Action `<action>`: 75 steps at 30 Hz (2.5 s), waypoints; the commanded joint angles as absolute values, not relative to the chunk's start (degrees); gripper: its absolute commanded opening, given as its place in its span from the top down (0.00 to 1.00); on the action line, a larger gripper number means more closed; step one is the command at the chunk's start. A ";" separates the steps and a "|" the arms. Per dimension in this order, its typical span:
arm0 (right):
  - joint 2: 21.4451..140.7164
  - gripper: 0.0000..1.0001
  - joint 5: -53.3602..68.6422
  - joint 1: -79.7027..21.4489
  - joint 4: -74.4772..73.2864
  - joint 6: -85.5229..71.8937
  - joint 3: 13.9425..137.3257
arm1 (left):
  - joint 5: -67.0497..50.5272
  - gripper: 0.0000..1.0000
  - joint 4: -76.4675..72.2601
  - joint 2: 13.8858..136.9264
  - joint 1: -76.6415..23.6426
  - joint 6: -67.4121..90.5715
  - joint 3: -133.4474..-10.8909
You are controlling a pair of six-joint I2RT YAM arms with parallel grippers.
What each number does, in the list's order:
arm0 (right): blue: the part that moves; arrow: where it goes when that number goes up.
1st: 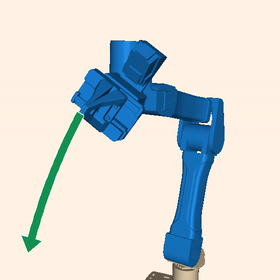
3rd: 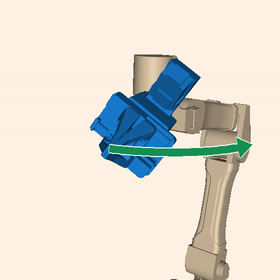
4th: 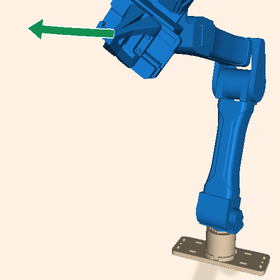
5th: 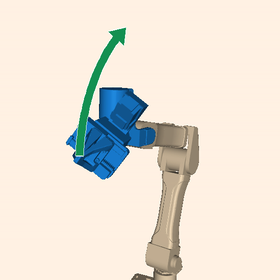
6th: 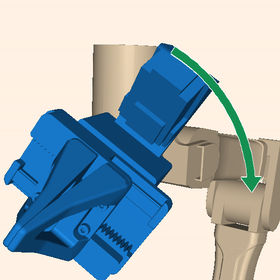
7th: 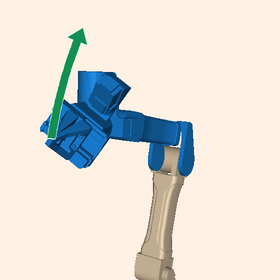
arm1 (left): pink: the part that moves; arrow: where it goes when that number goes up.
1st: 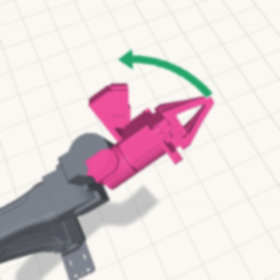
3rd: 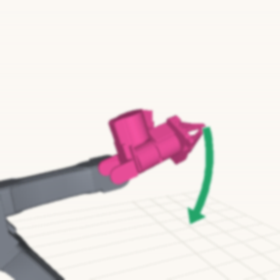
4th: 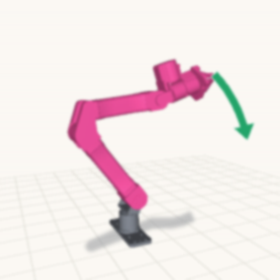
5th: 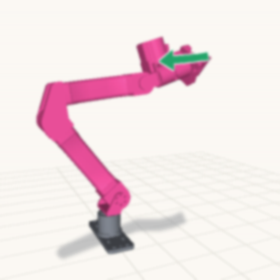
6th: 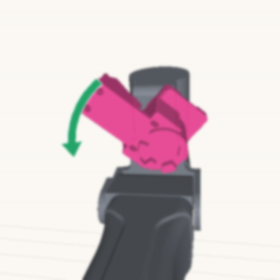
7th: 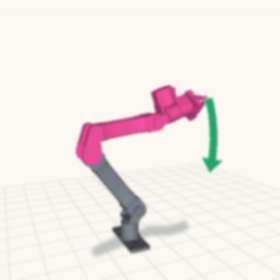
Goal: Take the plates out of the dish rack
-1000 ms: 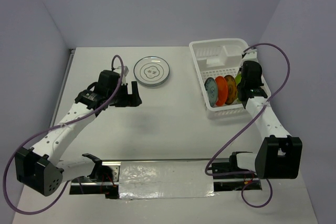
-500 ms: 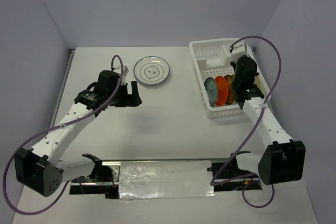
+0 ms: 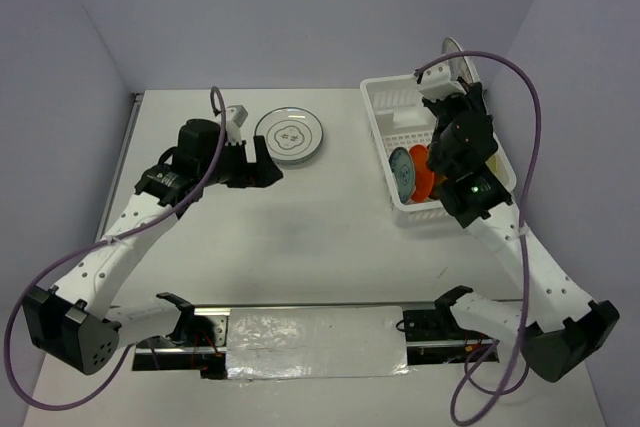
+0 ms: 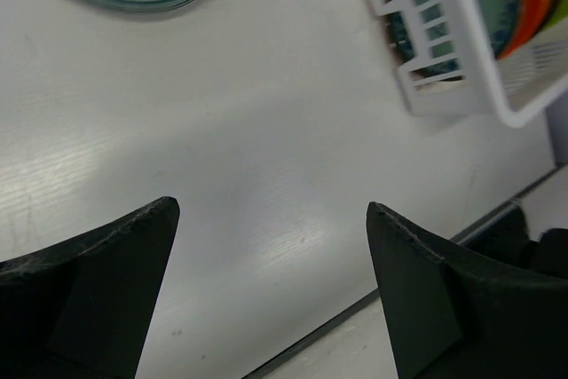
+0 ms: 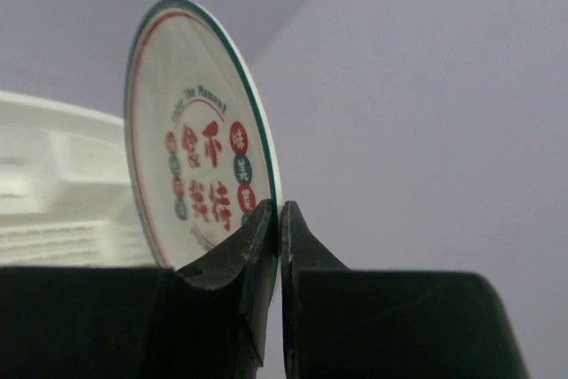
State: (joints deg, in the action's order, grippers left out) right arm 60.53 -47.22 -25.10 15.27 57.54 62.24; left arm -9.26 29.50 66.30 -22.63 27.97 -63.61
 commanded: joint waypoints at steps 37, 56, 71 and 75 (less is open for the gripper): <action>50.99 0.00 -5.90 -18.19 -20.82 -9.50 64.08 | -9.57 1.00 16.79 91.38 -10.39 43.15 -83.05; 49.91 0.00 -9.57 -18.89 -25.31 -0.53 57.83 | -11.07 0.02 18.37 118.66 -8.35 45.09 -96.51; 69.24 0.26 -22.77 -22.76 -24.88 4.57 61.70 | -2.29 0.01 26.02 99.26 -12.65 43.24 -81.23; 75.05 0.40 -24.25 -22.76 -25.49 5.27 63.45 | 3.50 0.00 27.15 84.42 -17.30 40.01 -75.16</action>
